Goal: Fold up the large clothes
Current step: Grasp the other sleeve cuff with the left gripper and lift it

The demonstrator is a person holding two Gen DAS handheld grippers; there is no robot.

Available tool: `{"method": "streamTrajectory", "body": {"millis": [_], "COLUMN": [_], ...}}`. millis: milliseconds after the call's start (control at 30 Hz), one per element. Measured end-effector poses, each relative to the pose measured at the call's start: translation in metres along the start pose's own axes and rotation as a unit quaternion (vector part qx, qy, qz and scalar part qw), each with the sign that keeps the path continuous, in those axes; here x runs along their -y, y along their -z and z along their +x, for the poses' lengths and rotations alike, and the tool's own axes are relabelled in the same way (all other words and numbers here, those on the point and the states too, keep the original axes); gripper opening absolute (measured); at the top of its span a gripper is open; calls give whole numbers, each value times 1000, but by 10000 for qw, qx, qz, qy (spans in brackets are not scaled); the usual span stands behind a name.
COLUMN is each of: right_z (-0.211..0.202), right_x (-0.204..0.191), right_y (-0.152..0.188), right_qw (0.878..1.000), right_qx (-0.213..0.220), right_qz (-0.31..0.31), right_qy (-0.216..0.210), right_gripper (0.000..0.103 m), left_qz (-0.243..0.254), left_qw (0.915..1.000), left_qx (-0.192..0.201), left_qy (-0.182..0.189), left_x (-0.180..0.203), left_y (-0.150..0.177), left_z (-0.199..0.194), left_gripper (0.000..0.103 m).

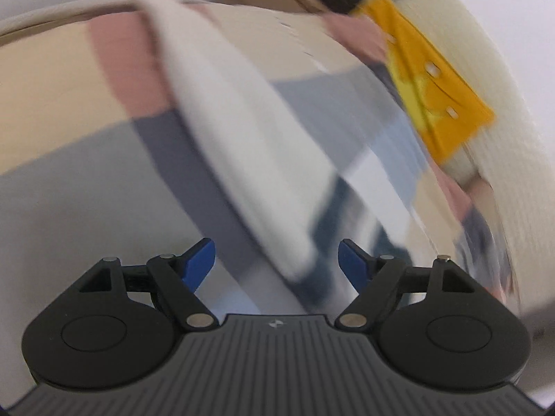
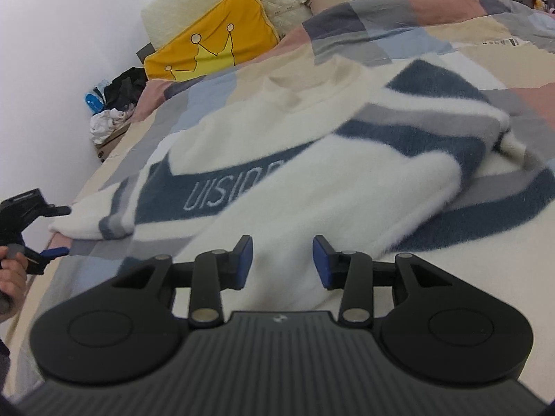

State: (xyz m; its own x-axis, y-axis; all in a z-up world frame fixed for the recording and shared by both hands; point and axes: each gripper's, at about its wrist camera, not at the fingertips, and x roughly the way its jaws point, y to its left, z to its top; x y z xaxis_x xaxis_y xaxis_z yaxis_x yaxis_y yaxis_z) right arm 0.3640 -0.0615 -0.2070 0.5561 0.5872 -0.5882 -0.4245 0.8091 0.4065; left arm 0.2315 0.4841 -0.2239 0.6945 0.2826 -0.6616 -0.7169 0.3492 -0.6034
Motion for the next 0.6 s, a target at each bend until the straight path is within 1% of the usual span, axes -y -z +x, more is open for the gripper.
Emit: {"method": "streamTrajectory", "body": {"millis": [67, 133, 233, 300, 433, 600], "right_z": [5, 8, 12, 17, 25, 27], "right_x": [1, 0, -3, -6, -11, -12], "right_y": [0, 1, 1, 0, 0, -2], "right_qw": [10000, 9999, 9996, 9993, 9983, 9984], "right_qx": [-38, -34, 14, 30, 21, -56], "right_qz": [10, -39, -158, -245, -366, -96], "right_qy": [46, 117, 212, 294, 445, 550], "right_gripper": [42, 41, 41, 41, 41, 43], "left_qz": [-207, -496, -889, -949, -1070, -1443], "left_qw": [9997, 9987, 9955, 9940, 9911, 9852], "left_qx": [79, 76, 218, 386, 658, 760], "left_qy": [-53, -48, 227, 391, 430, 537], "left_x": [-19, -39, -65, -71, -82, -93], "left_y": [-12, -21, -35, -47, -75, -113], "left_z": [10, 23, 38, 42, 55, 73], "left_gripper": [82, 82, 82, 82, 80, 80]}}
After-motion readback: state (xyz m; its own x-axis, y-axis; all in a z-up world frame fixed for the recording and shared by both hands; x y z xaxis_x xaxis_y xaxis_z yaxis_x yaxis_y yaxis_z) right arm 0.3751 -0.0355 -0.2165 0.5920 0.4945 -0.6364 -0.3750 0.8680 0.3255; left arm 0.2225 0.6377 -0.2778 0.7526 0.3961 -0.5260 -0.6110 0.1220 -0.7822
